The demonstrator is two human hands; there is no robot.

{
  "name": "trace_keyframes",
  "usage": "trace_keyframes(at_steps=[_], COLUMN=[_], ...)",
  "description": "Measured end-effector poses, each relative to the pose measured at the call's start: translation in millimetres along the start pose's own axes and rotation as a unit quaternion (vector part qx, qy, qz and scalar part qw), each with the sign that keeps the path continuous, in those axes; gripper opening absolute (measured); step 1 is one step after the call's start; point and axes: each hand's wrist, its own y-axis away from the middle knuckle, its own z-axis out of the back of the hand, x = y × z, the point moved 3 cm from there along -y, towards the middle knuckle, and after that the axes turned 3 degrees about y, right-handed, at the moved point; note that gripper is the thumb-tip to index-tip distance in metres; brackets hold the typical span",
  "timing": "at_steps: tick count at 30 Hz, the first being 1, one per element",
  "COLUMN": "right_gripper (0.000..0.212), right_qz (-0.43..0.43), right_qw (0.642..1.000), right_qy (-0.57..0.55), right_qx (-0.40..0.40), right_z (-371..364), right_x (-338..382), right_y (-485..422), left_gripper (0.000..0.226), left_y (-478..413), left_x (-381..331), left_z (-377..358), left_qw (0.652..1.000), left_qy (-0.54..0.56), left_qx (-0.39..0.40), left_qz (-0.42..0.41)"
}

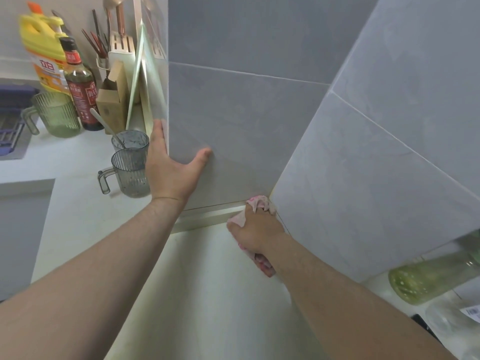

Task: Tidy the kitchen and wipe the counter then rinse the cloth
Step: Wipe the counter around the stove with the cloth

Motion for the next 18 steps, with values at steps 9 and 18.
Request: trace_keyframes(at_steps=[9,18], right_gripper=[0.096,0.099], right_qz=[0.009,0.004], right_qw=[0.997,0.999], right_qy=[-0.073,-0.037], right_qx=[0.009,-0.014], right_z=[-9,-7], right_x=[-5,-5], right_y=[-2,-6], left_gripper=[0.097,0.098], left_y=[-1,0], left_x=[2,2], left_z=[0,1], left_qw=[1.0,1.0], left_qy=[-0.007,-0.004], left_qx=[0.007,0.008], left_qz=[0.009,0.007])
